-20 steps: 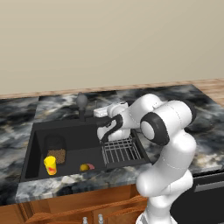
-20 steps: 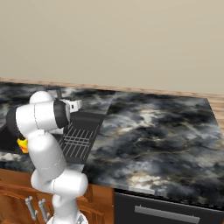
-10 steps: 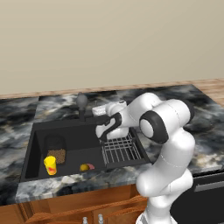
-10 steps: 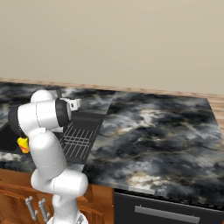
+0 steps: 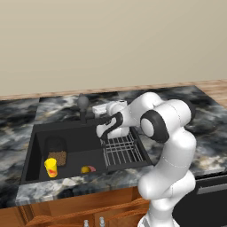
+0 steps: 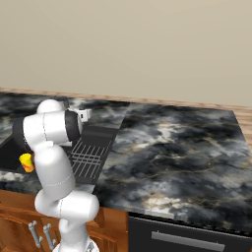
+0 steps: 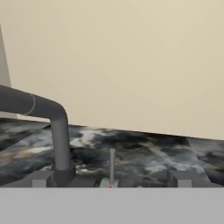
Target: Pick the jar and cup and place them in the sink. Then turn on the water.
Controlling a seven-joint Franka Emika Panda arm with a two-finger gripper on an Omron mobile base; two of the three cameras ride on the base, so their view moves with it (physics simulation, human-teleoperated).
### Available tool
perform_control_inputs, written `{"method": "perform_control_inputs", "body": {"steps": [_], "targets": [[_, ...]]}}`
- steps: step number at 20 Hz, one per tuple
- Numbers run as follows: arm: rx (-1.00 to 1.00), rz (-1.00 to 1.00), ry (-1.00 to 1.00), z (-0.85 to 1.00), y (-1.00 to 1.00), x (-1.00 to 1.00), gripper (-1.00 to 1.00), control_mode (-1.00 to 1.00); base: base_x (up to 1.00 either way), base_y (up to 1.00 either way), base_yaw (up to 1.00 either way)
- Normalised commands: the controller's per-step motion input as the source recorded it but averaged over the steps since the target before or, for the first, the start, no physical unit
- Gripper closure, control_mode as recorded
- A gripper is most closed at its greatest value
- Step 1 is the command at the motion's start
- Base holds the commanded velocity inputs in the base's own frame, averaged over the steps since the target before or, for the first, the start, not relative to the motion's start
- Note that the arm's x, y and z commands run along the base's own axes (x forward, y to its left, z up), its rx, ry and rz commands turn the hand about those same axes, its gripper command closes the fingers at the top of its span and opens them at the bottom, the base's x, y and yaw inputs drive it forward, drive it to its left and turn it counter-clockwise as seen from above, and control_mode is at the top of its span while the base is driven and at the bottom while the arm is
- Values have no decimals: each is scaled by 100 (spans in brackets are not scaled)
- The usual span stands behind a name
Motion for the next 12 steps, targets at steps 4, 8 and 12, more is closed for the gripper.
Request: {"method": "perform_control_inputs", "body": {"steps": [4, 8, 12], "targets": [[2, 0, -11, -37, 0, 1, -100, -100, 0, 0, 0], [2, 0, -6, -31, 0, 0, -100, -100, 0, 0, 0], [1, 0, -6, -30, 0, 0, -100, -100, 0, 0, 0]]}}
